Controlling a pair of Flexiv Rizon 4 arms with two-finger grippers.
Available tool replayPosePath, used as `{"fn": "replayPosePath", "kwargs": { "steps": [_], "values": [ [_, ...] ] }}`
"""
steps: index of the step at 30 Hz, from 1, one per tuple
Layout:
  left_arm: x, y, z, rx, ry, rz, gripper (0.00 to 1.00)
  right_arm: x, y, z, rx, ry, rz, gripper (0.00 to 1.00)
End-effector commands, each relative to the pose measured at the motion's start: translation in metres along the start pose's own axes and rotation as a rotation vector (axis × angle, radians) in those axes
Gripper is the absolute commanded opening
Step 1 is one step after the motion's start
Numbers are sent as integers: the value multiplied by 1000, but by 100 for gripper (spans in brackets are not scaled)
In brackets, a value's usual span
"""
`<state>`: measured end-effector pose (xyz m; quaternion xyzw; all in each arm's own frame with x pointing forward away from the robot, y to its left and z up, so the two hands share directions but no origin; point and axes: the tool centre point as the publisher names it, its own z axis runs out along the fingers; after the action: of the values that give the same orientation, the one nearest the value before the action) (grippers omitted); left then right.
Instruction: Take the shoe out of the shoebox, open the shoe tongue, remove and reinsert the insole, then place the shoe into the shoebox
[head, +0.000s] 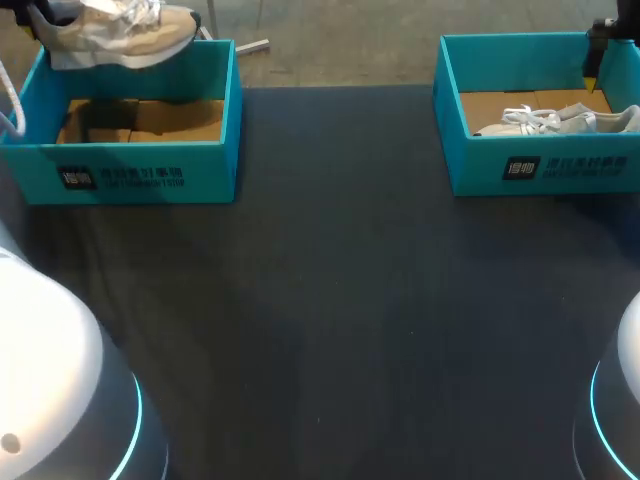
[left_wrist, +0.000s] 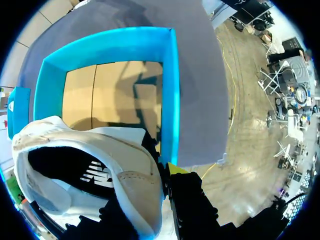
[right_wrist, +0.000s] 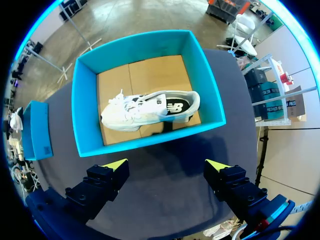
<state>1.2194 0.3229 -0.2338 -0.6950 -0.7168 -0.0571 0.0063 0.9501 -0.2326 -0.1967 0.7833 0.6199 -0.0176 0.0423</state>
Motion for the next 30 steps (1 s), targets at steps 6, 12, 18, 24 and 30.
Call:
{"fn": "replayPosePath", "kwargs": {
  "steps": [6, 12, 18, 24, 30],
  "values": [
    [8, -27, -46, -53, 10, -10, 0, 0, 0, 0, -1, 0, 1, 100],
    [11, -45, -68, -66, 9, -2, 0, 0, 0, 0, -1, 0, 1, 100],
    [-1, -84, -87, -93, 21, 22, 0, 0, 0, 0, -1, 0, 1, 100],
    [-16, -128, -100, -90, 17, 23, 0, 0, 0, 0, -1, 0, 1, 100],
    [-34, -183, -107, -95, 26, 36, 0, 0, 0, 0, -1, 0, 1, 100]
  ]
}}
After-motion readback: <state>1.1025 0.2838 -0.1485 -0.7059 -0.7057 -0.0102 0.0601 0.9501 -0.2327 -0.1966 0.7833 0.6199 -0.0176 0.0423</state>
